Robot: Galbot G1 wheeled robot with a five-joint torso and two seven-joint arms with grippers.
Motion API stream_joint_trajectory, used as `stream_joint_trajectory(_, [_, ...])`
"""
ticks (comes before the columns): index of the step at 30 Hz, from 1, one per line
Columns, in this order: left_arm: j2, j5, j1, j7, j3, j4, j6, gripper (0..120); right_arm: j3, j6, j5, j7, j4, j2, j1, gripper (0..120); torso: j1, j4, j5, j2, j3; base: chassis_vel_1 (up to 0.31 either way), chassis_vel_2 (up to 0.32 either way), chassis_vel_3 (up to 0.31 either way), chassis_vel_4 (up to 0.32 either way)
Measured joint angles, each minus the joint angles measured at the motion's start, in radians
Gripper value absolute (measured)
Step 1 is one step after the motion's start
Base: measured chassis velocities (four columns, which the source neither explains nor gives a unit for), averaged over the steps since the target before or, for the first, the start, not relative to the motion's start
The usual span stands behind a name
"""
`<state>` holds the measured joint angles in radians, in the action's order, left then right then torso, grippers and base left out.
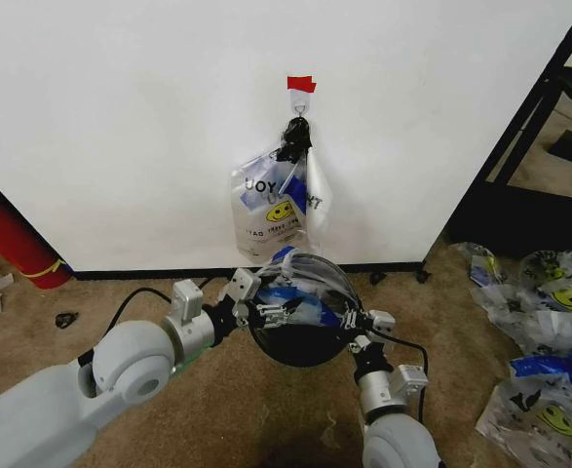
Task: Pick up the garbage bag from the wall and place it over the trash bin.
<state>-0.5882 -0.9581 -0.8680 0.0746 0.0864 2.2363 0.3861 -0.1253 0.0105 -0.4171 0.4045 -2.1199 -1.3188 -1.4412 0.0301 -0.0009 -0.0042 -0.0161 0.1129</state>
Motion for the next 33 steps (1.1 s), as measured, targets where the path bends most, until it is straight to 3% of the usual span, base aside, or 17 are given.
stream_joint_trajectory(3, [0.001,-0.003,0.001,0.005,-0.002,0.005,0.0,48,0.0,-0.003,-0.001,0.003,0.0,-0.003,0.001,0,0.0,0.0,0.0002,0.0,0.0,0.0,0.0,0.0,0.0])
stream_joint_trajectory(6, [0.002,-0.009,0.001,0.017,-0.001,0.01,-0.006,33,-0.001,-0.01,-0.004,0.009,-0.003,-0.008,-0.007,0,0.0,0.0,0.0002,0.0,0.0,0.0,0.0,0.0,0.0])
stream_joint_trajectory(8, [0.002,-0.01,-0.001,0.019,0.001,0.013,-0.009,32,-0.002,-0.013,-0.005,0.01,-0.006,-0.009,-0.01,0,0.0,0.0,0.0002,0.0,0.0,0.0,0.0,0.0,0.0])
stream_joint_trajectory(16, [-0.017,-0.021,-0.004,0.041,0.004,0.036,-0.028,0,-0.017,-0.029,-0.024,0.023,-0.02,-0.014,-0.025,0,0.0,-0.0003,0.0001,0.0,0.0,0.0,0.0,0.0,0.0])
stream_joint_trajectory(24, [-0.02,-0.015,-0.066,0.052,-0.035,0.082,-0.045,0,-0.02,-0.054,-0.049,0.044,-0.035,-0.028,-0.023,0,0.0,0.0,0.0,0.0,0.0,0.0,0.0,0.0,0.0])
stream_joint_trajectory(33, [0.009,-0.007,-0.22,0.073,-0.161,0.172,-0.072,0,-0.031,-0.1,-0.103,0.082,-0.056,-0.034,-0.008,0,0.0,0.0001,0.0002,0.0,0.0,0.0,0.0,0.0,0.0])
